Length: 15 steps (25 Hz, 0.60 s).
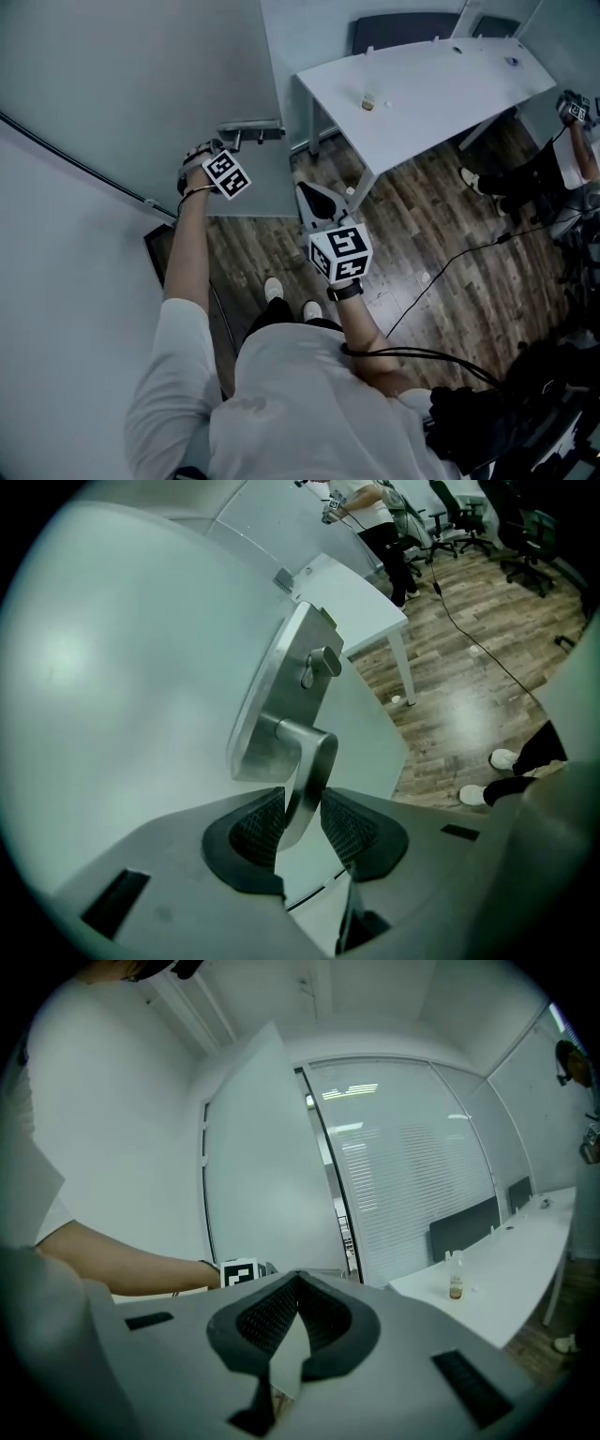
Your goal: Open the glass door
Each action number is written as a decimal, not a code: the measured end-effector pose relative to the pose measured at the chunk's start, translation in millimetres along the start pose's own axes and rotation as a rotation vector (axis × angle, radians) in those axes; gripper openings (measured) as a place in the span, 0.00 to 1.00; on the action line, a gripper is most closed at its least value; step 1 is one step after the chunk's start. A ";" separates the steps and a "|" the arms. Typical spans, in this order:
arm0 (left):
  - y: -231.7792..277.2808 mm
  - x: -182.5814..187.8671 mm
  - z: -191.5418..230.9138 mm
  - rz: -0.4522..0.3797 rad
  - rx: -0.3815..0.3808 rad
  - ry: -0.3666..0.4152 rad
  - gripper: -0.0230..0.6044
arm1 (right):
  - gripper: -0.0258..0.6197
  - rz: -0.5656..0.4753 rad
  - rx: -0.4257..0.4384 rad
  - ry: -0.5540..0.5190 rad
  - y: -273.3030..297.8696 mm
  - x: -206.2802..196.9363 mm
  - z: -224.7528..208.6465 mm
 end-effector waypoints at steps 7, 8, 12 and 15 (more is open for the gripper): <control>-26.0 -19.6 -20.4 -0.008 -0.001 -0.005 0.21 | 0.04 -0.017 -0.042 0.035 -13.5 5.6 -17.4; -29.6 -23.0 -23.3 -0.010 0.003 0.001 0.21 | 0.04 -0.017 -0.048 0.040 -15.2 3.5 -17.9; -49.1 -45.6 -39.1 -0.032 0.048 0.012 0.21 | 0.04 -0.002 -0.062 0.056 -24.8 -13.4 -2.7; -60.5 -56.7 -49.0 -0.040 0.055 0.015 0.21 | 0.04 0.010 -0.057 0.061 -30.4 -19.5 9.6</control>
Point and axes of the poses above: the fingertips, and each gripper's own axes: y forward along the fingers, z to its left, x out of its top, the point moved 7 cm from there along -y, backward along the fingers, and after that the axes turned 8 degrees about -y, right-handed, at the moved point
